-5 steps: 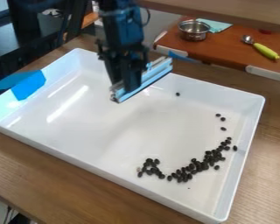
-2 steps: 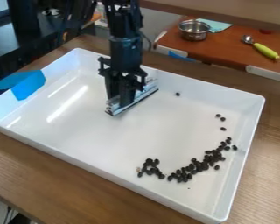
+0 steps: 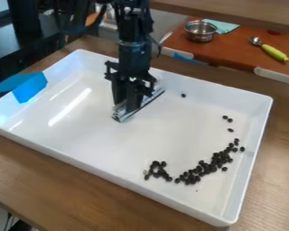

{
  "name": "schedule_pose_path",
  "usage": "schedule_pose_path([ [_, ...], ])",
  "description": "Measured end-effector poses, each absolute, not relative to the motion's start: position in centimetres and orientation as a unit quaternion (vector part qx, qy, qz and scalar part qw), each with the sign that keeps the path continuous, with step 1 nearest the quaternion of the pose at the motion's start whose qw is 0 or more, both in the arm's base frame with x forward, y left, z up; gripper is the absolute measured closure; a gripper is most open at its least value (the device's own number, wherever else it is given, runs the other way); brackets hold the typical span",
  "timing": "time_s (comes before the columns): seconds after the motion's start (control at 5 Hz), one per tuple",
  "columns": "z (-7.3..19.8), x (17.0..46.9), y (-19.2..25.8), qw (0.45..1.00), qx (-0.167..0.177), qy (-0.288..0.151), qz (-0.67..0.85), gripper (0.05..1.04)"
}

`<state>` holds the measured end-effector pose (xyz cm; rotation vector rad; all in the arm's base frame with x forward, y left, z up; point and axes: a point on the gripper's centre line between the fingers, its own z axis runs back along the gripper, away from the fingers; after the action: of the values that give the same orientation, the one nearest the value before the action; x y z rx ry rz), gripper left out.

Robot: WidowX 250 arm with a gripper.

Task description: Sweep into pile

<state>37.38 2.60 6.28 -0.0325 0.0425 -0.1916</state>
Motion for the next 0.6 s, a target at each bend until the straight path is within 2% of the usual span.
schedule_pose_path([
  [0.4, 6.1, 36.6, -3.2, 0.988, -0.015, 0.004, -0.153, 0.722],
  [0.6, 6.1, 36.7, -3.6, 0.987, -0.017, -0.001, -0.157, 0.722],
])
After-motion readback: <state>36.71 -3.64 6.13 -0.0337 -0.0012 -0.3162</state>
